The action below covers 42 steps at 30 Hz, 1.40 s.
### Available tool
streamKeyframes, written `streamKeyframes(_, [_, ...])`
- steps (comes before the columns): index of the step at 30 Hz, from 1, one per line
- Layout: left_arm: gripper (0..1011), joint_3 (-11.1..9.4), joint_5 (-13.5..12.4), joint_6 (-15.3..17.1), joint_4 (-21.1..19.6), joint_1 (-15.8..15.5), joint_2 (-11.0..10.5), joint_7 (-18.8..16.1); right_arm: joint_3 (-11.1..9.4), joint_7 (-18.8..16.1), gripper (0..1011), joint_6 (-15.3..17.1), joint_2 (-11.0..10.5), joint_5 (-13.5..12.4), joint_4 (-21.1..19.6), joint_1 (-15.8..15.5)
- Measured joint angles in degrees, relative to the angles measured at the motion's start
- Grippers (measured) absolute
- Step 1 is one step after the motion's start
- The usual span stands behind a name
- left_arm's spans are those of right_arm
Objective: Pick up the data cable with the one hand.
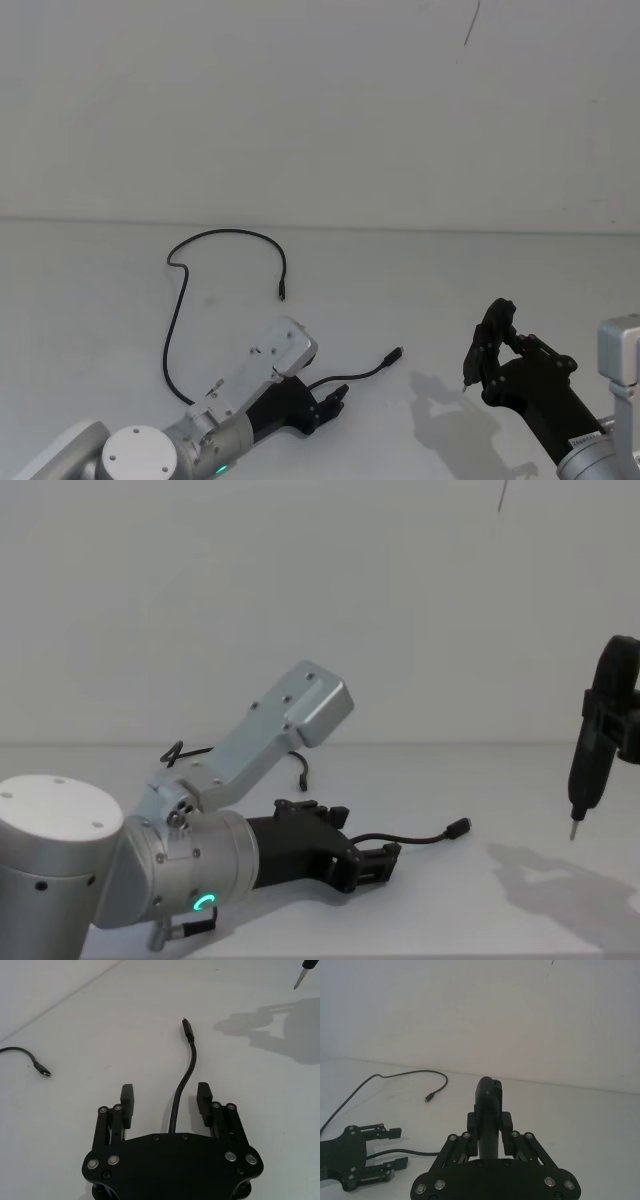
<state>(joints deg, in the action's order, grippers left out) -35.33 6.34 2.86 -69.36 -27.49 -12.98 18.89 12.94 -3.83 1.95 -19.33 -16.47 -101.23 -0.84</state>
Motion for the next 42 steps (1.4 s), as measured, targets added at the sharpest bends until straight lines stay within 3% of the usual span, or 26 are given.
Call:
streamKeyframes(22, [58,0.16,-0.17,-0.1,1.3,-0.46,1.04,0.18,0.0,0.0,269,0.0,0.0,0.0,0.0,0.0])
streamKeyframes(33, [51,1.1,-0.3,-0.68,-1.35,0.58,0.39,-0.04,0.0,0.0,269,0.0,0.0,0.0,0.0,0.0])
streamKeyframes(42, [51,2.73,0.4,-0.74,-8.04,2.91,-3.3,1.88,0.0,0.0,269,0.0,0.0,0.0,0.0,0.0])
